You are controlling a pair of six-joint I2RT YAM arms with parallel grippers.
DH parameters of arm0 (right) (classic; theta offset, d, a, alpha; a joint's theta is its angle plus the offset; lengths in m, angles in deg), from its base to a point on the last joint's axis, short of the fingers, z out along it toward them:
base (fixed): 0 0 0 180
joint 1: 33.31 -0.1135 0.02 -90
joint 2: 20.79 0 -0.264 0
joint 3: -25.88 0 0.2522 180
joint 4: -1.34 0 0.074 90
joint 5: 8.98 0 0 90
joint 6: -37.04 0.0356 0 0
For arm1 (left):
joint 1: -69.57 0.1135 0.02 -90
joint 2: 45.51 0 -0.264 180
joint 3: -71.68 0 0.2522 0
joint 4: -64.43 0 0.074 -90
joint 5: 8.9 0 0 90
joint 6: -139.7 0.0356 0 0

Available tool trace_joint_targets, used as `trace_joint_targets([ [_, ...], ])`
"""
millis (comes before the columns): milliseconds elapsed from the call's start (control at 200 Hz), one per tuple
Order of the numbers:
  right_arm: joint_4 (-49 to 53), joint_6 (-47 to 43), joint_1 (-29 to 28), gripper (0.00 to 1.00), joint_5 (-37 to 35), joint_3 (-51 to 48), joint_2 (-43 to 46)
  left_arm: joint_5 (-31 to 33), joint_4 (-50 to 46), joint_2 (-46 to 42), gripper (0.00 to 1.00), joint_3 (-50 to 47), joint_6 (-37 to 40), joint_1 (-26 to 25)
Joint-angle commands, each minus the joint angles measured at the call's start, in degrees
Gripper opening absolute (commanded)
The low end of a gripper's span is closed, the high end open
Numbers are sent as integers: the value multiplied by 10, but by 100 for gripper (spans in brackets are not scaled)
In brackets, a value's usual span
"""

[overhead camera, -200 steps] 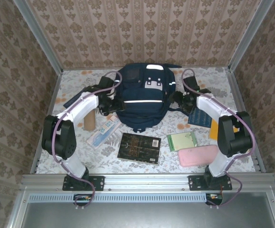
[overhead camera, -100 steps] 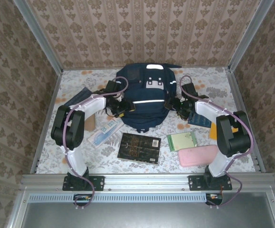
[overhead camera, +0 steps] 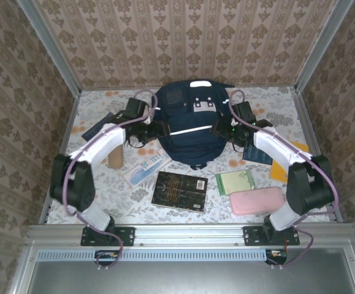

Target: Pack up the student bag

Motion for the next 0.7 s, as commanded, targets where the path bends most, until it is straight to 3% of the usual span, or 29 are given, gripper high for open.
trace_joint_targets([
  [0,51,-47,-61,84,1,-37,41,40,-85,-69,67,-53,43,-9],
  [215,56,12,-153,84,72,-142,106,-12,-75,-182,67,-208,9,-18],
  [310,31,62,-183,84,85,-198,139,-23,-50,-202,68,-264,-2,-47],
  [540,-31,162,-231,83,91,-282,158,-65,40,-172,67,-345,-21,-61],
  [695,-112,203,-246,82,124,-304,115,-69,58,-140,66,-348,-20,-70],
])
